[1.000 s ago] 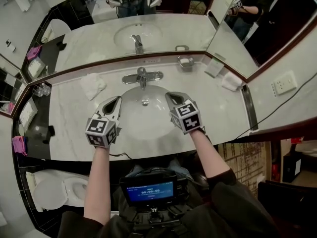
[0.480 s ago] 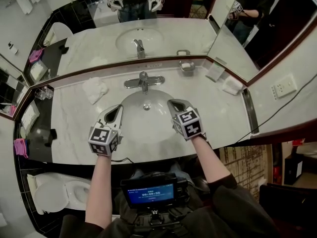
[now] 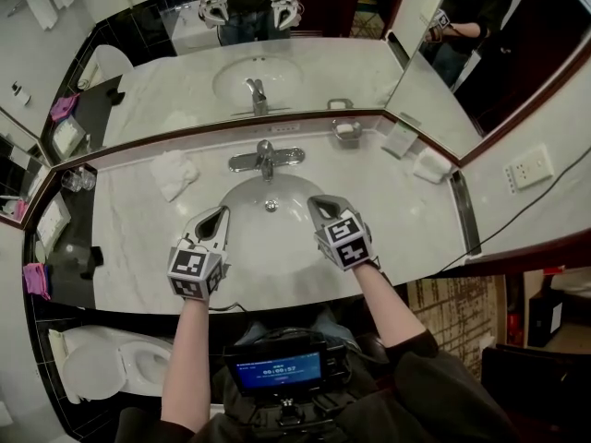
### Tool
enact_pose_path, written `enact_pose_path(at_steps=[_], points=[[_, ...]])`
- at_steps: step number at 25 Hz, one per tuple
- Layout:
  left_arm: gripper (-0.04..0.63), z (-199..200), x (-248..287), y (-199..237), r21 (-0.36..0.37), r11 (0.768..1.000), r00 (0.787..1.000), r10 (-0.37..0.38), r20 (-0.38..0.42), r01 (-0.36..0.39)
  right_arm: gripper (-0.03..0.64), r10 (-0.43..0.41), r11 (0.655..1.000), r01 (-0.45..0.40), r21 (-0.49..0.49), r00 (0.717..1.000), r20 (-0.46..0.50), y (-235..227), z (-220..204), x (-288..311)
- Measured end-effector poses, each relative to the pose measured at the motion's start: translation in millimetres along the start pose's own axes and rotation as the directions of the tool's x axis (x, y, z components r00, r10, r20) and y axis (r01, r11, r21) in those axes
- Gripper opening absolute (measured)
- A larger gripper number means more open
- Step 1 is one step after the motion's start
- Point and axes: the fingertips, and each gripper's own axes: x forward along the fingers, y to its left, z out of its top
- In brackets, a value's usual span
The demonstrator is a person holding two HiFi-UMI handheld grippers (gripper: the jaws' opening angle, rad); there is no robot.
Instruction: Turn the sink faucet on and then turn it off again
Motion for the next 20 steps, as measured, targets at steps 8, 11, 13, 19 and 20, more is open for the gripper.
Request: enact_pose_path(at_steps=[8, 11, 13, 19, 20], points=[[0.000, -11, 11, 8, -0.009, 1.000, 1.000, 0.013, -0.009, -0.013, 0.048, 0.019, 0.992, -0.021, -0.121, 1.000, -0.018, 7, 7, 19], [0.000, -16, 19, 15, -0.001, 1.000, 1.000, 0.019, -0.015, -0.019, 0.100, 0.038, 0.983, -0.042, -0.179, 0.999, -0.026, 10, 9, 37], [0.000, -18, 24, 19, -0.002, 1.000, 1.000, 0.023, -0.016, -0.023, 0.144, 0.046, 0.969, -0.052, -0.241, 0.998, -0.031, 10, 8, 54], [0.000, -27, 47, 26, -0.009, 0.999, 0.999, 0.038, -0.015, -0.038, 0.225, 0.010, 0.835, -0.027, -0.549, 0.999, -0.034, 5, 18, 105], [0.000, -29, 50, 27, -0.007, 0.999, 0.999, 0.039, -0.015, -0.039, 0.225, 0.003, 0.797, -0.020, -0.604, 1.000, -0.029, 5, 21, 114]])
